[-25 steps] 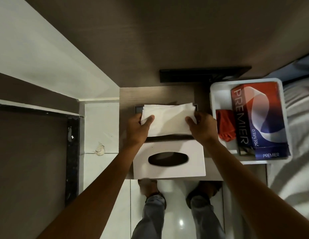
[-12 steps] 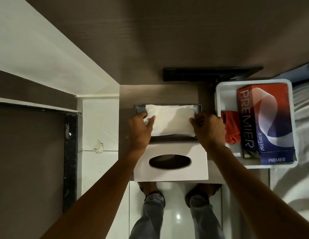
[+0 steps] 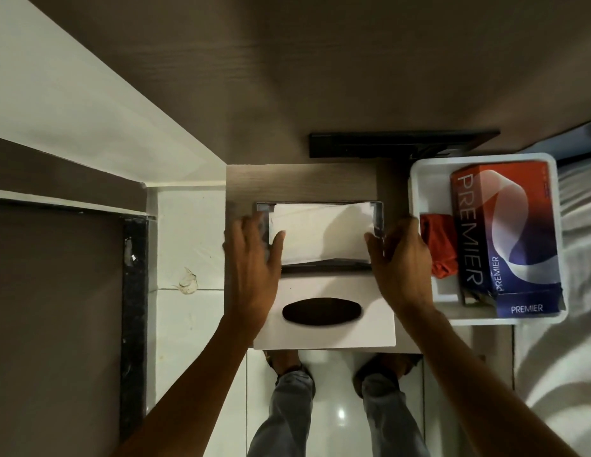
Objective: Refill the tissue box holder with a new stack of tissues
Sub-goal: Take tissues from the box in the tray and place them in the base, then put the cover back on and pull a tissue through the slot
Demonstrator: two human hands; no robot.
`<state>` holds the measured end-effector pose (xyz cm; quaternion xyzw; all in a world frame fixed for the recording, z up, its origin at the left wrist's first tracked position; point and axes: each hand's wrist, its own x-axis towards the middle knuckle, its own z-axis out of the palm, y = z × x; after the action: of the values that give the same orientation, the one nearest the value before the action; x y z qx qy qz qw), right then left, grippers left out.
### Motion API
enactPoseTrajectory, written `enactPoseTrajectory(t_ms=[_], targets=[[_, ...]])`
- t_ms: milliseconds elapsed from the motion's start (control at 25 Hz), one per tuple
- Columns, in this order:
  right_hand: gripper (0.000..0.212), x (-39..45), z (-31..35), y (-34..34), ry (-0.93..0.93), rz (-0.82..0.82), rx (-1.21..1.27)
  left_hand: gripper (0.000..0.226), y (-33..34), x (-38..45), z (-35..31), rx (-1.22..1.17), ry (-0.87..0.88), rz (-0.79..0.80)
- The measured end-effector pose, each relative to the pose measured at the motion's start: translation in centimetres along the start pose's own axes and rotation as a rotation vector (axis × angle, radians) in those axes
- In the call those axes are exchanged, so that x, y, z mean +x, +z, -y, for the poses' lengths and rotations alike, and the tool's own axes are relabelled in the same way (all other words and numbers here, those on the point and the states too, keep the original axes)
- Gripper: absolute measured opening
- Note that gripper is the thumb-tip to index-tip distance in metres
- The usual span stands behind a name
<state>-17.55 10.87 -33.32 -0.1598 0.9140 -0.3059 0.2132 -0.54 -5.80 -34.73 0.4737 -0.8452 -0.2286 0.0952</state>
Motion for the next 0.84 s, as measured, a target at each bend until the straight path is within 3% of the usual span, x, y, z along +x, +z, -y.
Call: enactPoseTrajectory(t_ms=[80,160,320,400,600,840], targets=[[0.037,-3.7,-1.2,-0.8,-0.042,0.029,0.029,0.035,-2.0,-3.3,1.3,-0.139,-0.057,-0.008],[0.057,-8.1,-2.3,-1.2,-0.007,0.101,0.008,0.030,-3.6,-7.1,2.6,-0.282,-0.207,0.102],[0.090,-12.9,-3.5,-0.6,0.216,0.174,0.100,0.066,-4.3,-12.1,2.6,-0.437,-0.414,0.350],[0.096,-13.3,-3.7,-0.1,0.319,0.226,0.136,0.067,-3.5,-12.3,2.1,-0.460,-0.500,0.387],[0.088,-12.1,-3.3,1.3,0.447,0.188,0.075,0.076,-1.1,-11.0,1.7,-0.248,-0.675,0.347],[0.076,-11.9,-1.4,0.2,0.408,0.078,0.106,0.071,-3.2,-10.4,0.8,-0.157,-0.540,0.224]])
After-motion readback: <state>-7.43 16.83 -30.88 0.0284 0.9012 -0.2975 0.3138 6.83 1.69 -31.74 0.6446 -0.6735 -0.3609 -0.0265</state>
